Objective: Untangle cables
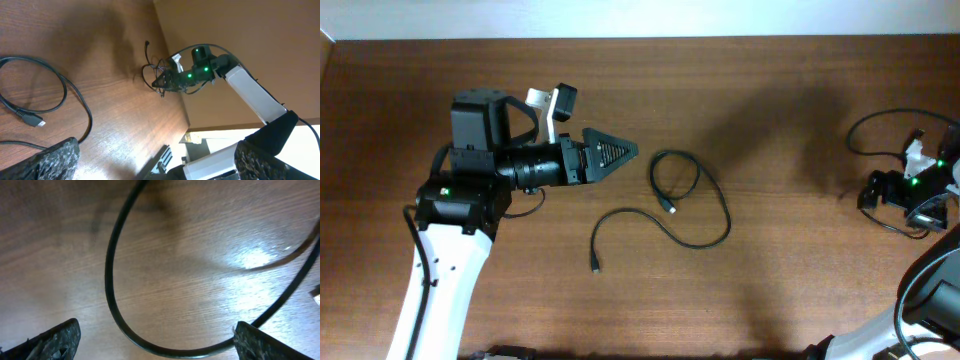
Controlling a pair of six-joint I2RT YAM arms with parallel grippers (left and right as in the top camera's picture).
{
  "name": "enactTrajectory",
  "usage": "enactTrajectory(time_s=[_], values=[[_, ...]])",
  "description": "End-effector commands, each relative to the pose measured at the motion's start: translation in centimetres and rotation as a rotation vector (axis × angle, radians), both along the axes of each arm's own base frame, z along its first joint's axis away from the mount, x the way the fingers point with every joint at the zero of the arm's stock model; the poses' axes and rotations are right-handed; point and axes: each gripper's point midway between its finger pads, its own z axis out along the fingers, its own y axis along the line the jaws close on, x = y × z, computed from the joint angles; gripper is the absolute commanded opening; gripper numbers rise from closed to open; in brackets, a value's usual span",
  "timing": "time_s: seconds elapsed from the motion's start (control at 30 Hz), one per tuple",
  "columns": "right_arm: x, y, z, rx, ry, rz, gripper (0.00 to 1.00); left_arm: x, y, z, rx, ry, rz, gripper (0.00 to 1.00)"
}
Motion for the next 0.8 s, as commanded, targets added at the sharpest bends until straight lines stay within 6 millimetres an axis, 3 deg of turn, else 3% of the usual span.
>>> enactTrajectory(time_s=[0.0,0.07,0.13,0.2,0.33,0.4,0.5,0.6,0.67,0.77], values=[[-0.4,0.2,-1.7,-0.007,0.003,0.025,0.97,-0.2,0.0,0.7,-0.011,-0.016,-0.007,0.99],[-0.5,0.3,-2.9,-0.013,-0.008,0.05,0.94,-0.2,0.0,0.7,-0.011,-0.015,-0.007,0.99],[-0.9,0.6,-4.8,-0.018,-0.017,0.05,0.74,-0.2,0.0,0.7,-0.011,-0.015,-0.006,0.99],[-0.5,0.4,-5.6,-0.035,-0.045,0.044,0.04,-0.2,0.1,0.6,-0.011,-0.008,-0.001,0.99],[3.8,2.0,-3.9,0.094,-0.248,0.044,0.04,-0.2,0.1,0.6,-0.011,-0.009,0.0,0.99],[6.4,1.8,-1.4,0.119,-0.348,0.056,0.04,-0.1,0.1,0.6,-0.009,-0.008,0.002,0.99],[9.6,-0.5,3.5,0.054,-0.457,0.066,0.04,-0.2,0.1,0.6,-0.011,-0.005,0.003,0.99],[12.4,-5.1,11.4,-0.068,-0.62,0.018,0.04,-0.2,0.1,0.6,-0.013,0.005,0.004,1.0],[13.0,-9.6,17.0,-0.115,-0.749,-0.209,0.04,-0.7,0.1,0.0,-0.011,0.047,0.002,1.0],[11.4,-14.6,20.9,-0.179,-0.834,-0.406,0.04,-0.8,0.1,-0.1,-0.01,0.056,0.002,0.99]])
